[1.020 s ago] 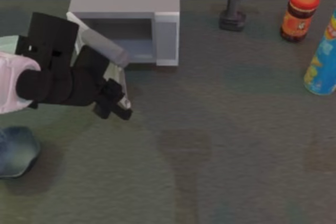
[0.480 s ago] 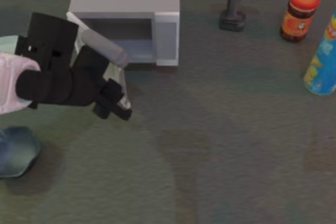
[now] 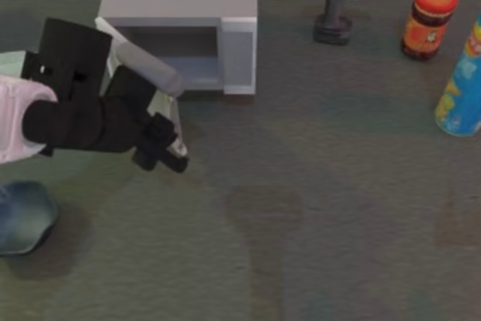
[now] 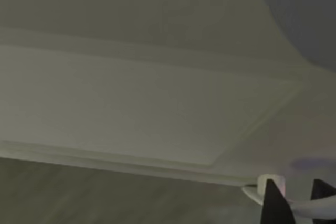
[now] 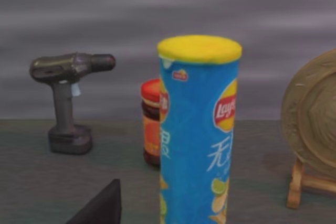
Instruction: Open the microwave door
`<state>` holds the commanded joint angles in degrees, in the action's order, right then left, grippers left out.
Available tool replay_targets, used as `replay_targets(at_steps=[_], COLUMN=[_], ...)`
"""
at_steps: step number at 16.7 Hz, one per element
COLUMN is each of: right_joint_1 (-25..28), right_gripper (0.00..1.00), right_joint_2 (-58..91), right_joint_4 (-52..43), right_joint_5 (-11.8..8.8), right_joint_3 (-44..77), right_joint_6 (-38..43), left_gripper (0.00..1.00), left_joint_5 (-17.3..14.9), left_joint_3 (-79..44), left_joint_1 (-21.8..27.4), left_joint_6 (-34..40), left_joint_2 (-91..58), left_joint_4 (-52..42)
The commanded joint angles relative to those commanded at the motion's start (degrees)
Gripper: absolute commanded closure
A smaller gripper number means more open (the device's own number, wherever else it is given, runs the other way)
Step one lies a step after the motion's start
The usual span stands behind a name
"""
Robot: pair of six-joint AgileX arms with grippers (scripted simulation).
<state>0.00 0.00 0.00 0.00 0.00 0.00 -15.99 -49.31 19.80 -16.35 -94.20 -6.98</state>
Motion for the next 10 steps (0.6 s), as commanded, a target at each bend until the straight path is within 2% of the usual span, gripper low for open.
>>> replay_targets(at_steps=[10], right_joint_1=[0.0], right_gripper=[0.0], right_joint_2=[0.0], right_joint_4=[0.0], right_joint_5=[0.0], right_joint_3=[0.0], right_joint_6=[0.0], left_gripper=[1.0], left_joint_5=[-4.0], left_joint_3=[0.5], left_joint_1=[-3.2], left_joint_6=[-6.2], left_joint_2=[0.8], left_joint_4=[-2.1])
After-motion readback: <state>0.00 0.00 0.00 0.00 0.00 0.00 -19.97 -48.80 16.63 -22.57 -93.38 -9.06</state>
